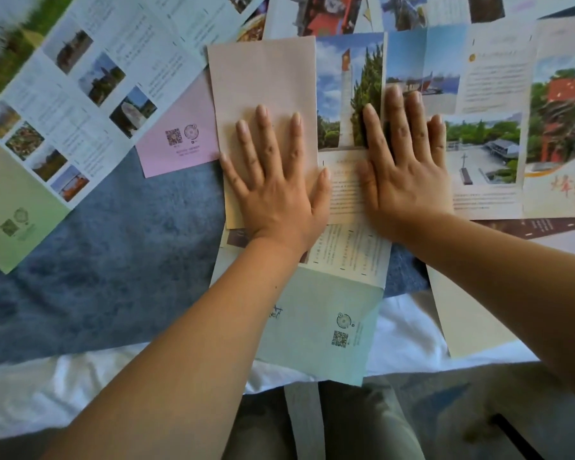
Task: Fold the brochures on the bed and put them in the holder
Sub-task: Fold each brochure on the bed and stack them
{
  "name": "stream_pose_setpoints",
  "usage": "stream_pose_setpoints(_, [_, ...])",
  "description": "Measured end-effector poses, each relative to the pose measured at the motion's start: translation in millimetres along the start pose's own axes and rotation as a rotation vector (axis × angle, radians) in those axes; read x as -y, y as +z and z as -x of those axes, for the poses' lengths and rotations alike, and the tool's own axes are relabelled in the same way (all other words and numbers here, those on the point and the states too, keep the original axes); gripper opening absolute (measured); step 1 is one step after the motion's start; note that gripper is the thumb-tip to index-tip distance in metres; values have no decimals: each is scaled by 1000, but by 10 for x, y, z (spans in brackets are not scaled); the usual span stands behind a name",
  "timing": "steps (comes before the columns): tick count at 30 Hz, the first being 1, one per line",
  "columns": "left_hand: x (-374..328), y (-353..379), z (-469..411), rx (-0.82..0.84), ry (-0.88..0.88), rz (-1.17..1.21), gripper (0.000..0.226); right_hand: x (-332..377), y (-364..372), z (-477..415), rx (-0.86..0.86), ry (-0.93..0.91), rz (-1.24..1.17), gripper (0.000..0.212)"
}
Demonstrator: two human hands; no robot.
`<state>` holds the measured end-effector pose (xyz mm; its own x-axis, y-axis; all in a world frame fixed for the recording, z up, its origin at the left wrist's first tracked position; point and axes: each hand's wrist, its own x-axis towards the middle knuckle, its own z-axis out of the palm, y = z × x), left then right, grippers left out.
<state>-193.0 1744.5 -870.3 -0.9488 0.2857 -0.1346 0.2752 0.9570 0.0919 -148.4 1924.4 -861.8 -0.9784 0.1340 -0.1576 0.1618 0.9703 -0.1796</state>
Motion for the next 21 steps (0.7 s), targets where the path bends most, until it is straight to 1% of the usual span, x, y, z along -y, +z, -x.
stream_pose_setpoints(4, [133, -34, 4, 9, -19, 14, 81, 129, -21, -15, 13, -12, 7, 64])
stream_pose_setpoints(7, [393, -58, 79, 19, -65, 13, 81, 395, -1, -50, 25, -42, 16, 64])
stream_pose_setpoints(16, [1664, -94, 528, -3, -159, -64, 80, 1658, 326, 18, 23, -151, -25, 63])
stream_pose_setpoints(21, [2164, -80, 813, -22, -221, -66, 80, 2183, 469, 90, 18, -211, -16, 63])
